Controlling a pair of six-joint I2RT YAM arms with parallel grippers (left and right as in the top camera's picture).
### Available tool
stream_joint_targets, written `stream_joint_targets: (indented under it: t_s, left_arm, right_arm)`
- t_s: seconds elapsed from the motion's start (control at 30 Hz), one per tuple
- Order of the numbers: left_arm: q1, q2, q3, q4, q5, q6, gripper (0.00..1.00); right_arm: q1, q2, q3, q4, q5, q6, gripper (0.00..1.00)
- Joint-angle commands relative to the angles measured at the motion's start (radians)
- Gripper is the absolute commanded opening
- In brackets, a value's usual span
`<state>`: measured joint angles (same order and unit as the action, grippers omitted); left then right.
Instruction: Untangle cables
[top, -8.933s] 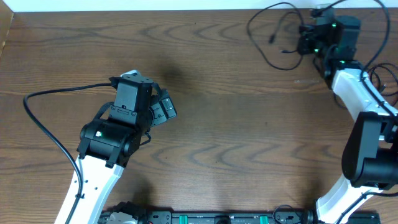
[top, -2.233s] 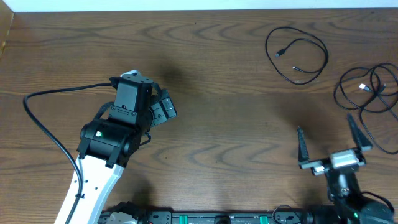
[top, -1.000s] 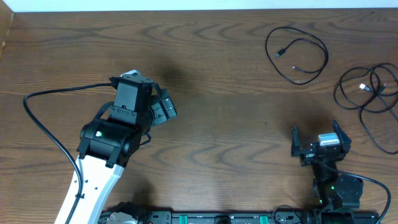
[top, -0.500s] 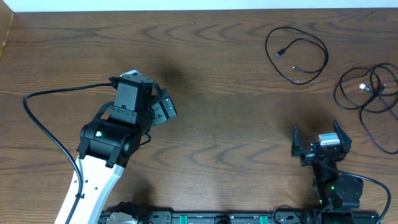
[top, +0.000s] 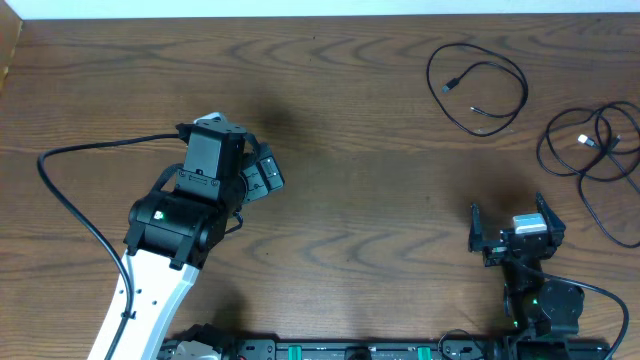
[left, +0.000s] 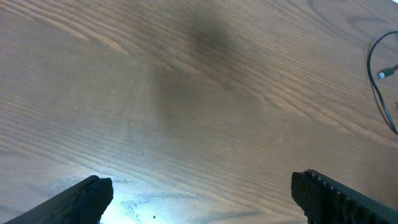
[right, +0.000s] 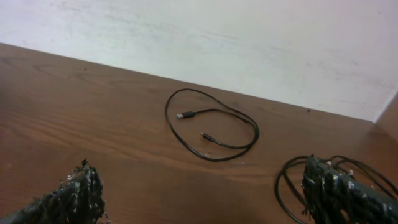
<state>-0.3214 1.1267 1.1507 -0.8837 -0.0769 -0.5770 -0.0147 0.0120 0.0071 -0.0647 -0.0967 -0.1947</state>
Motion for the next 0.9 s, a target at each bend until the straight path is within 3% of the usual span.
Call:
stream_joint_targets:
  t_s: [0.0,0.3,0.57,0.87]
  left_arm:
    - [0.004,-0.003,0.012,-0.002,-0.021,-0.003,0.98]
    - [0.019,-0.084,-0.069,0.066,-0.228,0.033,0.98]
    - [0.156,-0.370,-0.303,0.208,-0.120,0.253,0.98]
    - [0.251,-0.777,-0.580,0.266,-0.088,0.319,0.98]
  right_arm:
    - [-0.005,-0.006,-0.002,-0.006,0.010,0.011,0.99]
    - [-0.004,-0.006,-0.002,-0.006,0.010,0.011,0.99]
    - [-0.004,-0.006,-0.002,-0.006,0.010,0.011,0.99]
    - [-0.005,-0.006,-0.002,-0.006,0.009,0.011,0.99]
